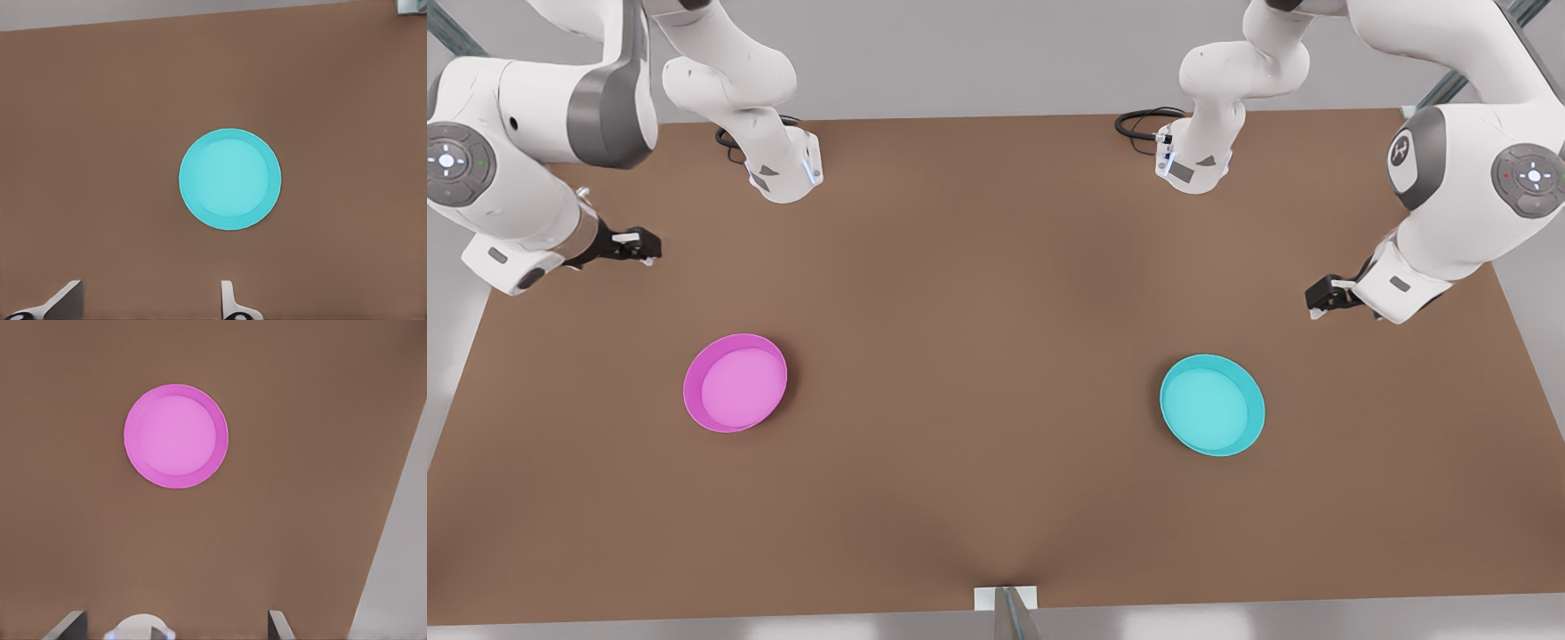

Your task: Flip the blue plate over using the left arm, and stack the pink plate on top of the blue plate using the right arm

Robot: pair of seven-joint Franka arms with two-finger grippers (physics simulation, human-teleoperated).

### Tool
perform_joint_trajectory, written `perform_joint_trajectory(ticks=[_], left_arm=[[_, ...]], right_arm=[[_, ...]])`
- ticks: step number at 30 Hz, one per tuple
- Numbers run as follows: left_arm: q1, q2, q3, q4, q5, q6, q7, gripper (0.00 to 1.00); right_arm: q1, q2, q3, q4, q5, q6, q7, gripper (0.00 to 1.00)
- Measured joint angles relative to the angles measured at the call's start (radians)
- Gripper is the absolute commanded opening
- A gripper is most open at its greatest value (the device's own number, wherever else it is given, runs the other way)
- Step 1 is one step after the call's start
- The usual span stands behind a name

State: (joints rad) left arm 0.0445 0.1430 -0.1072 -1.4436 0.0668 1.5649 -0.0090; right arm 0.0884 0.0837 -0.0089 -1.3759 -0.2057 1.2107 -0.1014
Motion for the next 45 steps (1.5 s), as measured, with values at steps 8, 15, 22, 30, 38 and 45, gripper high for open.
perform_joint_trajectory(ticks=[8, 15, 22, 30, 38, 45], left_arm=[[0.162, 0.368, 0.014, -0.015, -0.143, 0.095, 0.016, 1.00], [0.219, 0.512, 0.023, -0.222, -0.316, 0.423, 0.192, 1.00], [0.174, 0.543, 0.023, -0.238, -0.373, 0.593, 0.298, 1.00], [0.169, 0.562, 0.024, -0.234, -0.380, 0.642, 0.341, 0.63], [0.169, 0.576, 0.024, -0.231, -0.379, 0.655, 0.341, 0.51], [0.164, 0.586, 0.024, -0.231, -0.379, 0.650, 0.338, 0.40]], right_arm=[[0.024, 0.005, 0.000, -0.001, 0.008, -0.006, -0.004, 1.00], [0.007, 0.012, -0.002, 0.000, 0.009, -0.006, -0.006, 1.00], [0.013, 0.019, -0.001, 0.000, 0.010, -0.007, -0.006, 1.00], [0.011, 0.025, -0.002, 0.000, 0.010, -0.006, -0.007, 1.00], [0.015, 0.027, -0.001, 0.000, 0.011, -0.006, -0.007, 1.00], [0.013, 0.031, -0.001, 0.000, 0.011, -0.004, -0.007, 1.00]])
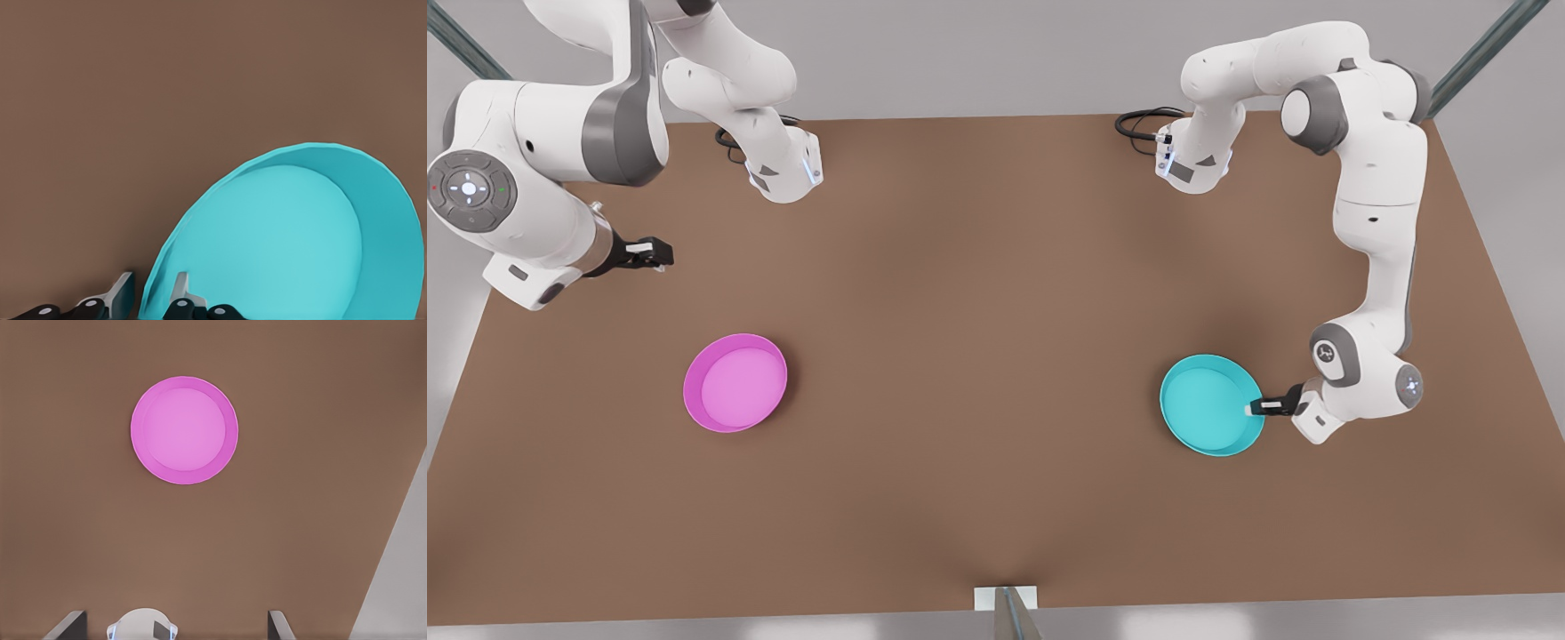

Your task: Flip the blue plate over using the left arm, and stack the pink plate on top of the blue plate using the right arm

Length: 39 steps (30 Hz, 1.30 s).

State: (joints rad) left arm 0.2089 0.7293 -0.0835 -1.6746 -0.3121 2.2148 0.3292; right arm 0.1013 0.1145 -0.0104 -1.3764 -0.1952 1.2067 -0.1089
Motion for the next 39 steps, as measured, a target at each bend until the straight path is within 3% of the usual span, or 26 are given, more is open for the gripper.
perform_joint_trajectory(ticks=[2, 7, 20, 23, 28, 29, 32, 35, 37, 39], left_arm=[[-0.002, -0.003, 0.000, 0.007, 0.001, -0.009, -0.001, 0.31], [-0.003, -0.005, 0.001, 0.014, 0.008, -0.030, -0.005, 0.21], [-0.026, -0.074, 0.002, 0.036, 0.022, -0.072, -0.034, 0.21], [-0.175, -0.136, 0.052, 0.105, 0.145, -0.099, -0.079, 0.21], [-0.375, -0.120, 0.064, 0.336, 0.450, -0.233, -0.231, 0.21], [-0.435, -0.097, 0.090, 0.389, 0.494, -0.257, -0.268, 0.21], [-0.783, -0.033, 0.457, 0.456, 0.569, -0.299, -0.365, 0.21], [-1.056, 0.063, 0.741, 0.508, 0.604, -0.331, -0.451, 0.21], [-1.171, 0.115, 0.829, 0.540, 0.626, -0.362, -0.502, 0.21], [-1.250, 0.147, 0.844, 0.546, 0.703, -0.388, -0.561, 0.21]], right_arm=[[0.000, -0.001, 0.000, 0.001, 0.000, 0.000, 0.000, 1.00], [-0.004, 0.000, -0.002, 0.000, 0.022, 0.004, 0.001, 1.00], [-0.027, 0.009, -0.003, -0.006, 0.035, 0.008, 0.002, 1.00], [-0.031, 0.009, -0.003, -0.007, 0.035, 0.008, 0.002, 1.00], [-0.035, 0.017, -0.003, -0.008, 0.035, 0.009, 0.002, 1.00], [-0.036, 0.016, -0.003, -0.008, 0.035, 0.008, 0.002, 1.00], [-0.041, 0.015, -0.003, -0.008, 0.035, 0.007, 0.002, 1.00], [-0.044, 0.015, -0.003, -0.008, 0.036, 0.006, 0.002, 1.00], [-0.047, 0.015, -0.003, -0.008, 0.036, 0.005, 0.002, 1.00], [-0.049, 0.015, -0.003, -0.008, 0.036, 0.004, 0.002, 1.00]])
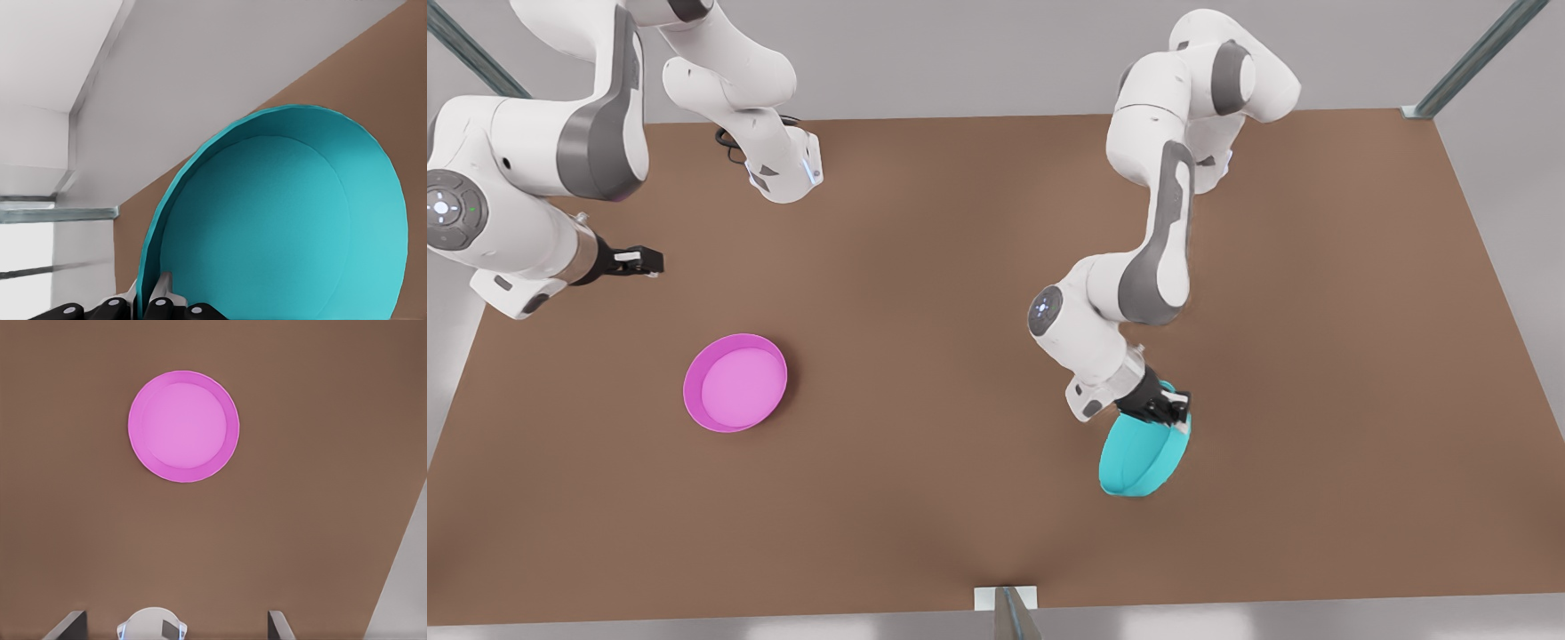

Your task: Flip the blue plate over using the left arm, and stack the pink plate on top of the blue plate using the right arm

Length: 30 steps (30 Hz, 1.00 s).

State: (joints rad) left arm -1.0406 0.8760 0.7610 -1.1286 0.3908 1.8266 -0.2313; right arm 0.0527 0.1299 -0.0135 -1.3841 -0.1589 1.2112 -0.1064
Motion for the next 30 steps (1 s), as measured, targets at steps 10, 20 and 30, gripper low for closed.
perform_joint_trajectory(ticks=[10, 20, 30], left_arm=[[-0.352, 0.103, -0.108, -0.119, 0.469, -0.265, -0.423, 0.21], [-0.350, 0.139, -0.332, -0.267, 0.738, -0.391, -1.022, 0.21], [-0.351, 0.224, -0.363, -0.297, 0.806, -0.404, -1.413, 0.21]], right_arm=[[0.003, 0.002, 0.000, 0.000, 0.000, -0.001, 0.000, 1.00], [-0.024, 0.012, 0.000, -0.008, 0.004, 0.001, 0.001, 1.00], [-0.037, 0.020, 0.000, -0.008, 0.008, 0.004, 0.000, 1.00]])
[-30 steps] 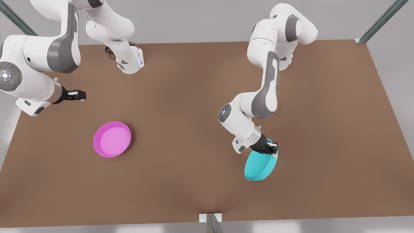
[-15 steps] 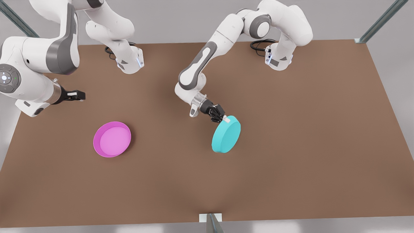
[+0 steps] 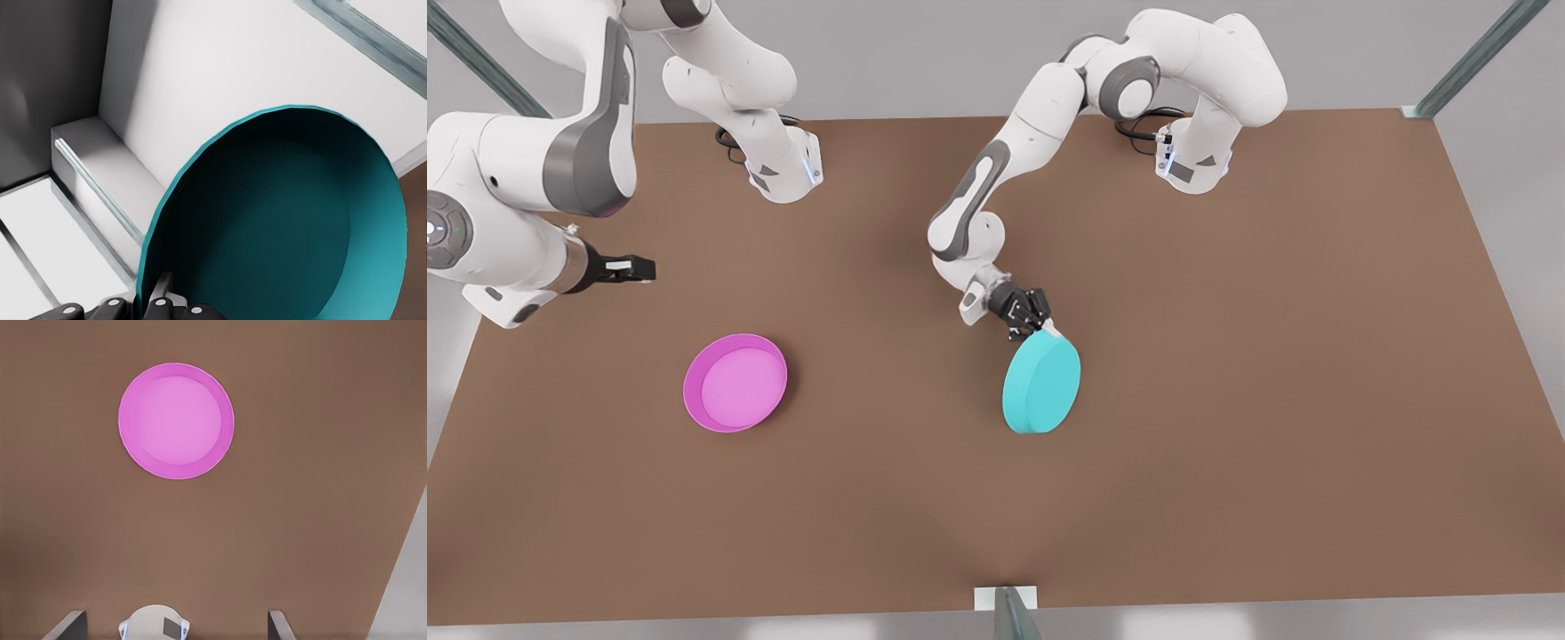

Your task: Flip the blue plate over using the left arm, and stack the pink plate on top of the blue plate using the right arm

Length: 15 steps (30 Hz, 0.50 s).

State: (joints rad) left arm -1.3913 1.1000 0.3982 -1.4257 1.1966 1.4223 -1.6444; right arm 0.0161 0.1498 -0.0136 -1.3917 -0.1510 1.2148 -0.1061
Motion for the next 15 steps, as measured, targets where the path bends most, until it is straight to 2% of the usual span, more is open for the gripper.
perform_joint_trajectory(ticks=[2, 5, 6, 7, 10, 12, 13, 15], left_arm=[[0.000, 0.014, 0.000, 0.004, 0.004, -0.002, -0.057, 0.24], [-0.001, 0.041, -0.001, 0.022, 0.005, 0.000, -0.131, 0.42], [-0.001, 0.045, -0.002, 0.031, 0.005, 0.001, -0.153, 0.66], [-0.001, 0.048, -0.002, 0.039, 0.004, 0.002, -0.174, 0.76], [0.001, 0.063, -0.017, 0.126, -0.034, 0.006, -0.227, 0.88], [0.009, 0.066, -0.048, 0.250, -0.144, 0.015, -0.249, 0.93], [0.015, 0.064, -0.067, 0.332, -0.213, 0.022, -0.259, 0.99], [0.024, 0.050, -0.081, 0.459, -0.381, 0.044, -0.277, 1.00]], right_arm=[[0.000, 0.001, 0.000, 0.000, 0.000, 0.000, 0.000, 1.00], [0.001, 0.001, 0.000, 0.000, 0.000, 0.000, 0.000, 1.00], [0.001, 0.002, 0.000, 0.000, 0.000, 0.000, 0.000, 1.00], [0.001, 0.002, 0.000, 0.000, 0.000, 0.001, 0.000, 1.00], [0.001, 0.003, 0.000, 0.000, 0.000, 0.001, 0.000, 1.00], [0.001, 0.003, 0.000, 0.000, 0.000, 0.001, 0.000, 1.00], [0.001, 0.003, 0.000, 0.000, 0.001, 0.002, 0.000, 1.00], [-0.009, 0.002, 0.000, -0.017, 0.006, 0.005, 0.000, 1.00]])
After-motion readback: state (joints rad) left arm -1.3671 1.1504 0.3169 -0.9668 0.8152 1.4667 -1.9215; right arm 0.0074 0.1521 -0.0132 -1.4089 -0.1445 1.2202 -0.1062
